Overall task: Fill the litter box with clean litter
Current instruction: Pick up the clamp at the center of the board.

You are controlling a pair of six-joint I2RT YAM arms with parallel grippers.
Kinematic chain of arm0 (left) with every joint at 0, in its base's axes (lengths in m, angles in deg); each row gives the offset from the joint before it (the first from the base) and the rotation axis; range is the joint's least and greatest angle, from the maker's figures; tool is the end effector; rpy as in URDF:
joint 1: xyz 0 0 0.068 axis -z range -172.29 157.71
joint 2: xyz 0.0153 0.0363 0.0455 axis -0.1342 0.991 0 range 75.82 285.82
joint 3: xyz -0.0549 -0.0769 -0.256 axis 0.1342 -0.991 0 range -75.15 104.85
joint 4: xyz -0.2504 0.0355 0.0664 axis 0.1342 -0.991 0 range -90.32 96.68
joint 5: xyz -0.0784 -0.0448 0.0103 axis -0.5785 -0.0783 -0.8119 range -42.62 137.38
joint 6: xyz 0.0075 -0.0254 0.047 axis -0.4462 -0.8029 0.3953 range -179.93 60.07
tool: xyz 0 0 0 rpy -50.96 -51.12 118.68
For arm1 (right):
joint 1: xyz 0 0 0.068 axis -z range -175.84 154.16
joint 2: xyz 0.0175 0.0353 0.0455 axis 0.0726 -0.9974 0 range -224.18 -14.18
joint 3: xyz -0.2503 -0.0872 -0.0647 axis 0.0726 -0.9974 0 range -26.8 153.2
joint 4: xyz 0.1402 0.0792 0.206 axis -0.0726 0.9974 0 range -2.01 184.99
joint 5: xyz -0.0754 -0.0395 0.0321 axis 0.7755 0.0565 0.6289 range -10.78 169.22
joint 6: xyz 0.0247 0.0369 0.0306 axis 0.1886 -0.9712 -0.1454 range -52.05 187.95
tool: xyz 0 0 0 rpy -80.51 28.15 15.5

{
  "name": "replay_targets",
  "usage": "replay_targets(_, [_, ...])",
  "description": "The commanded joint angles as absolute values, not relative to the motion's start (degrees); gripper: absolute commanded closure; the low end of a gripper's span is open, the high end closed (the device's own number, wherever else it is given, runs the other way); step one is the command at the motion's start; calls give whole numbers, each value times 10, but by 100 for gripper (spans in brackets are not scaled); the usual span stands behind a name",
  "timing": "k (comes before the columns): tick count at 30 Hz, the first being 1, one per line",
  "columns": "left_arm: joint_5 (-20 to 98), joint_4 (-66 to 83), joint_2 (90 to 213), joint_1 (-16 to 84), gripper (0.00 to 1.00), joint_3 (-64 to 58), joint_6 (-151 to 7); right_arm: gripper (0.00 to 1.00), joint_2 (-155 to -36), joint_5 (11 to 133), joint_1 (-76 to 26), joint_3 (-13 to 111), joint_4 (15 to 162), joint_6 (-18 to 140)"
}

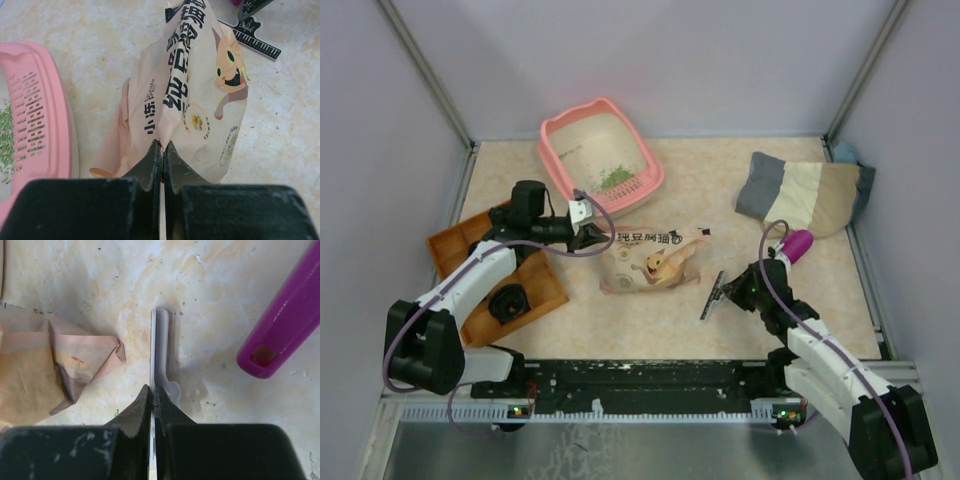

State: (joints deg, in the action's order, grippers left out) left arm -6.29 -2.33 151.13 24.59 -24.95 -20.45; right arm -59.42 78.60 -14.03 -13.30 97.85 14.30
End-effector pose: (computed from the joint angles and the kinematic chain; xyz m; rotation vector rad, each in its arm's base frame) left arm 0.2588 -0.1085 0.2660 1.3583 1.4464 -0.7514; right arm 0.1481 0.0492 0.1503 0.7212 2.2752 0.6397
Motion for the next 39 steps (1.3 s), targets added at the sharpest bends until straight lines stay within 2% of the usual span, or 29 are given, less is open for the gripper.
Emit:
replay_targets(1, [-61,55,1470,239,100,-236,-245,100,-566,778,-138,-96,950,220])
replay_targets(6, [-56,70,1468,239,100,-248,-288,100,-572,652,-159,-36,945,386])
replay_targets(11, [-41,90,1462,239,100,-260,-308,100,-620,635,-290,23,971,483])
replay_targets(18, [-26,117,1462,237,100,-267,-345,100,-718,628,-367,-2,863,434])
replay_targets(22, [-8,120,1462,237,100,-268,-355,100,-749,677,-403,-8,840,405])
replay_targets(30, [101,128,1481,234,100,-266,-379,100,-700,818,-419,-31,874,356])
replay_targets(34, [157,145,1507,213,100,-256,-403,100,-673,833,-419,-34,884,364])
replay_targets(39, [162,178,1545,176,100,-240,-445,100,-659,831,-419,-44,880,364])
